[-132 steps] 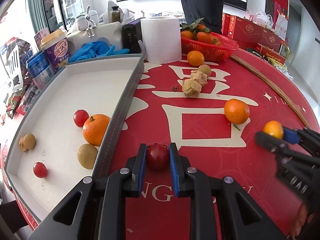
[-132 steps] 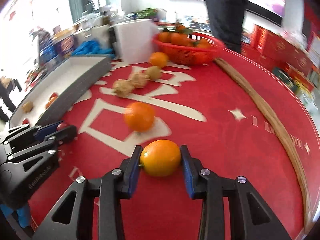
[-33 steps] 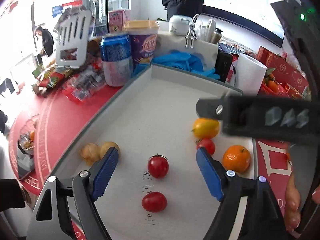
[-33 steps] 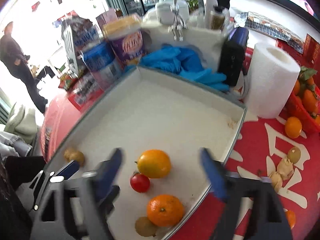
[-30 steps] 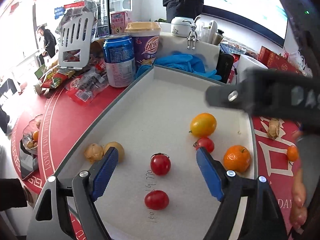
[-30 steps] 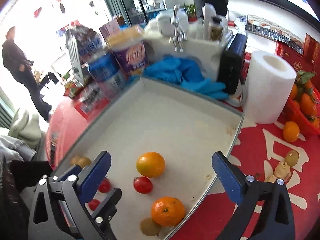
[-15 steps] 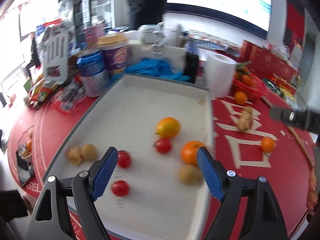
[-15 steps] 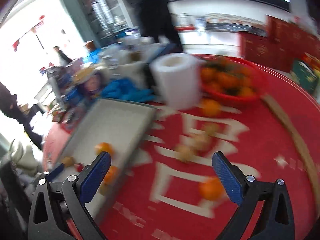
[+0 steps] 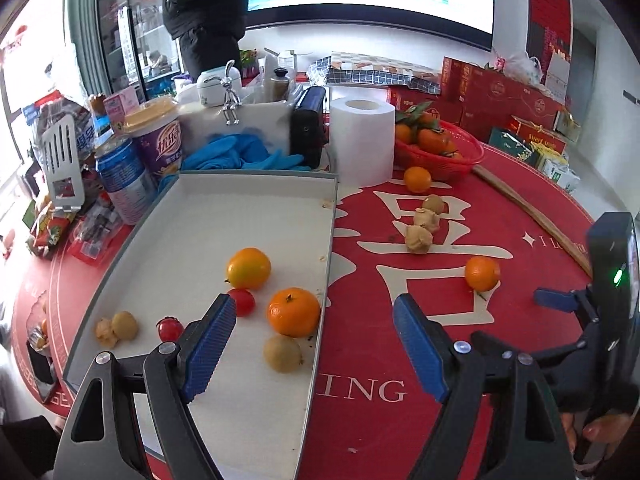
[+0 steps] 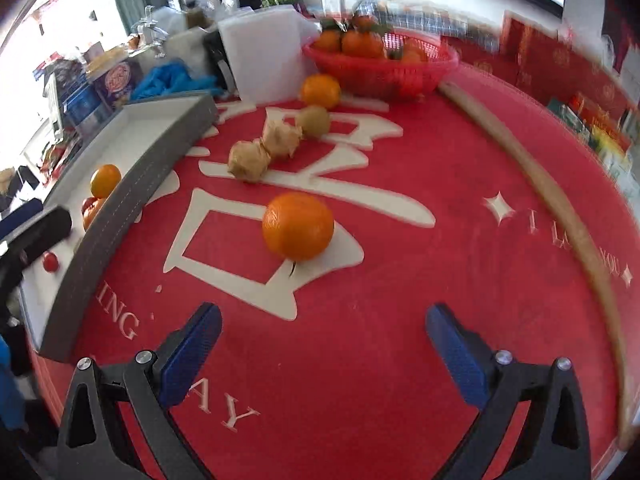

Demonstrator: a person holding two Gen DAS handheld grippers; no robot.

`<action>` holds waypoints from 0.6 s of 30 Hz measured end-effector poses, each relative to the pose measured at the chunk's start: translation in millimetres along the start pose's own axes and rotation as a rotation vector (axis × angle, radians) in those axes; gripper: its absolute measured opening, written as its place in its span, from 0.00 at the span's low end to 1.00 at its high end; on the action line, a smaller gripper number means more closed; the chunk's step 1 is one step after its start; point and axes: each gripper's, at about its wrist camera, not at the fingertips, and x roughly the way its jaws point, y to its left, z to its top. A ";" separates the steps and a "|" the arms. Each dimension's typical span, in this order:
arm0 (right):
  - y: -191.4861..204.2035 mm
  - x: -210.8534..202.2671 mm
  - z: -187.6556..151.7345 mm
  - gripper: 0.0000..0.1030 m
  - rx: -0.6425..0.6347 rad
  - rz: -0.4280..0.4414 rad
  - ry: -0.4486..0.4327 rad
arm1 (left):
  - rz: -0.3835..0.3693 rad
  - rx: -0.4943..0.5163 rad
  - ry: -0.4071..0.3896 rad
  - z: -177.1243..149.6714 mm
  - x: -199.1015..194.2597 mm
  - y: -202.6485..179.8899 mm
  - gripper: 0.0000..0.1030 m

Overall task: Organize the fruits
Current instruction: 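Withdraw both open tools from the tray back over the cloth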

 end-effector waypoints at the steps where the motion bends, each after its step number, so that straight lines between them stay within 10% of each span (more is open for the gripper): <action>1: 0.5 -1.7 -1.4 1.00 -0.007 0.005 -0.015 | 0.003 0.004 0.000 0.6 -0.1 -0.8 0.81; 13: 15.4 13.0 24.4 0.98 -0.027 0.020 -0.057 | 0.008 -0.015 0.017 14.4 -7.9 -9.9 0.81; 18: 13.1 7.4 26.0 0.47 -0.025 0.018 -0.108 | 0.007 0.014 0.029 21.1 -2.8 -25.3 0.81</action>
